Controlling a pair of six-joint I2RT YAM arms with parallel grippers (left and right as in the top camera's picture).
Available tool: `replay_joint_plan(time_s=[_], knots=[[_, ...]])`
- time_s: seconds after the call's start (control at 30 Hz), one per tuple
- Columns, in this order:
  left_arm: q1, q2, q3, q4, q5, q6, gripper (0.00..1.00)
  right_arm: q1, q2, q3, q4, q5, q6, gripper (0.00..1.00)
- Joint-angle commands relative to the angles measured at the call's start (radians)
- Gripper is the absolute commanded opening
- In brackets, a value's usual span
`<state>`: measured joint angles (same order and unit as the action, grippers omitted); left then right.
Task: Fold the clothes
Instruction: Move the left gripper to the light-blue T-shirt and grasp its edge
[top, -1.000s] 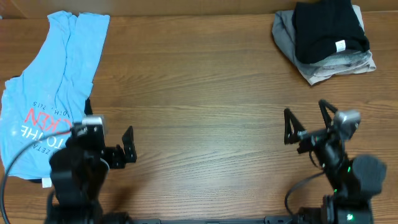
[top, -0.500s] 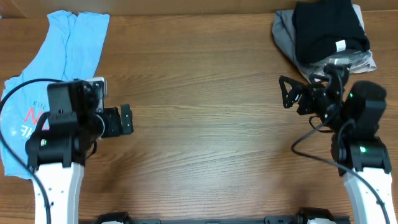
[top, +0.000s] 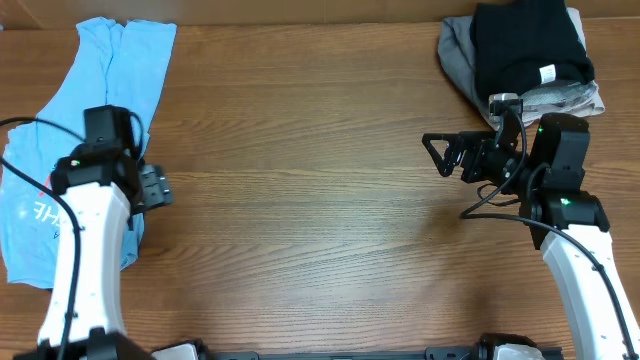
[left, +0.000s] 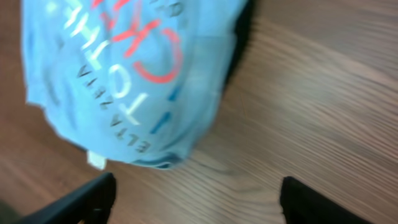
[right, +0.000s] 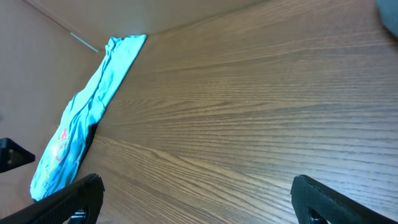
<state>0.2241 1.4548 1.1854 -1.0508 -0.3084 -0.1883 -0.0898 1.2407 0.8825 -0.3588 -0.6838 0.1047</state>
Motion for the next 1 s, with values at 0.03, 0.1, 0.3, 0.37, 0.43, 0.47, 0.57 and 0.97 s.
replay_joint_plan(time_s=[0.03,0.1,0.3,0.37,0.43,0.47,0.57,0.97], knots=[[0.109,0.108,0.023,0.019,-0.087,-0.044,0.75,0.006,0.013,0.027,-0.002,-0.026,0.004,0.99],[0.144,0.157,0.023,0.036,-0.057,-0.039,0.73,0.006,0.014,0.026,-0.011,-0.025,0.004,0.99],[0.16,0.285,0.023,0.124,0.122,0.137,0.42,0.006,0.016,0.021,-0.016,-0.025,0.004,0.98],[0.155,0.314,0.023,0.141,0.153,0.159,0.32,0.006,0.018,0.021,-0.016,-0.024,0.004,0.98],[0.152,0.335,0.023,0.146,0.152,0.159,0.29,0.006,0.018,0.021,-0.015,-0.024,0.004,0.98],[0.15,0.349,0.023,0.148,0.149,0.159,0.28,0.006,0.018,0.021,-0.016,-0.021,0.004,0.98],[0.151,0.363,0.023,0.129,0.124,0.159,0.34,0.006,0.018,0.021,-0.016,-0.013,0.004,0.98],[0.155,0.374,0.011,0.068,0.118,0.159,0.46,0.006,0.018,0.021,-0.018,-0.013,0.004,1.0]])
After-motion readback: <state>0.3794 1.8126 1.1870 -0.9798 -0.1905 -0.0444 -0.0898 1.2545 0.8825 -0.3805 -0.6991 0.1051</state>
